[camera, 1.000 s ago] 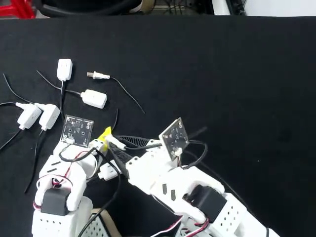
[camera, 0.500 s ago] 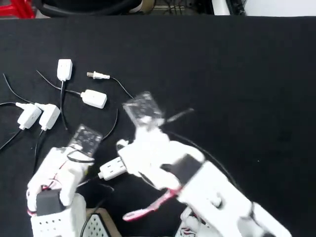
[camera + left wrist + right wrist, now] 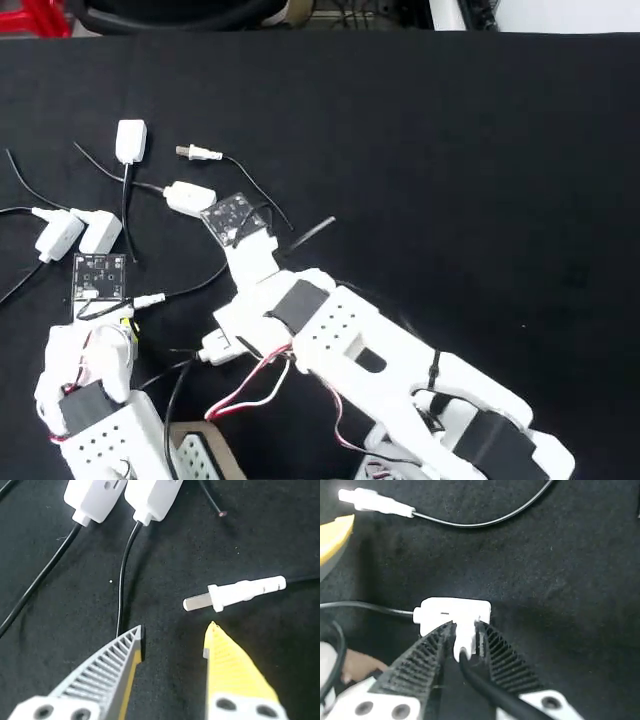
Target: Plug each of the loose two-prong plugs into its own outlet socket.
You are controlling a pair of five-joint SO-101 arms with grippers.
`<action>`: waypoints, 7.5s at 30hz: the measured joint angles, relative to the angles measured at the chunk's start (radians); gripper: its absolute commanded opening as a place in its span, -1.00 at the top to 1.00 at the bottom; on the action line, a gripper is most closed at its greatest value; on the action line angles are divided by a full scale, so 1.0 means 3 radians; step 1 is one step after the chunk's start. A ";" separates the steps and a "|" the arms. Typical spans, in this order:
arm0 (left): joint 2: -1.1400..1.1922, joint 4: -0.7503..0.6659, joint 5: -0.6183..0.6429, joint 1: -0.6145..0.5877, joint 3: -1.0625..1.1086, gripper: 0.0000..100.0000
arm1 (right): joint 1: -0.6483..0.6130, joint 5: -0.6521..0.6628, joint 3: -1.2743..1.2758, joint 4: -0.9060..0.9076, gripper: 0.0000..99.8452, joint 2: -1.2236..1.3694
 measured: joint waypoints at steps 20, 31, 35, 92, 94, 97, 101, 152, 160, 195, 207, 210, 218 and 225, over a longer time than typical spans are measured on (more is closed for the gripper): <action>0.0000 0.0000 0.0010 0.0000 0.0005 0.60 | 0.0000 -0.0450 0.0235 -0.0235 0.98 0.0005; 0.0005 0.0000 0.0010 0.0000 0.0005 0.60 | 0.0092 -0.0455 0.0486 -0.0445 0.98 -0.0046; 0.0005 0.0000 0.0010 0.0000 0.0005 0.60 | 0.0092 -0.0455 0.0542 -0.0660 0.98 0.0046; -0.0010 0.0583 -0.0363 0.1207 -0.0440 0.59 | 0.0276 0.0829 0.0077 0.1621 0.62 -0.1412; -0.0010 0.0593 -0.0292 0.1514 -0.0481 0.59 | 0.0471 0.0972 -0.0138 0.1892 0.83 -0.1463; 0.0015 0.0542 -0.0189 0.1928 -0.0486 0.56 | 0.0829 0.1304 -0.0363 0.2061 0.94 -0.1483; 0.0292 0.0445 -0.0143 0.2271 -0.0486 0.49 | 0.1401 0.1499 -0.0430 0.2030 0.98 -0.1483; 0.4731 -0.0322 0.0624 0.3590 -0.1969 0.86 | 0.1918 0.1509 -0.0092 0.1002 0.98 -0.0936; 0.4496 -0.0271 0.0685 0.3411 -0.1979 0.94 | 0.1918 0.1509 -0.0092 0.0992 0.98 -0.0936; 0.6403 0.0322 0.0522 0.0726 -0.4838 0.50 | 0.1918 0.1509 -0.0051 0.0926 0.98 -0.0936; 0.5877 0.0179 0.2194 0.1678 -0.5181 0.48 | 0.1918 0.1509 0.0026 0.0803 0.98 -0.0936; 0.6132 -0.0225 0.2163 0.1703 -0.5186 0.48 | 0.1918 0.1509 0.0026 0.0803 0.98 -0.0936; 0.7365 0.0164 0.1923 0.1672 -0.6030 0.48 | 0.1918 0.1509 0.0026 0.0803 0.98 -0.0936; 0.8122 0.0471 0.2736 0.1586 -0.6920 0.48 | 0.1918 0.1509 0.0026 0.0803 0.98 -0.0936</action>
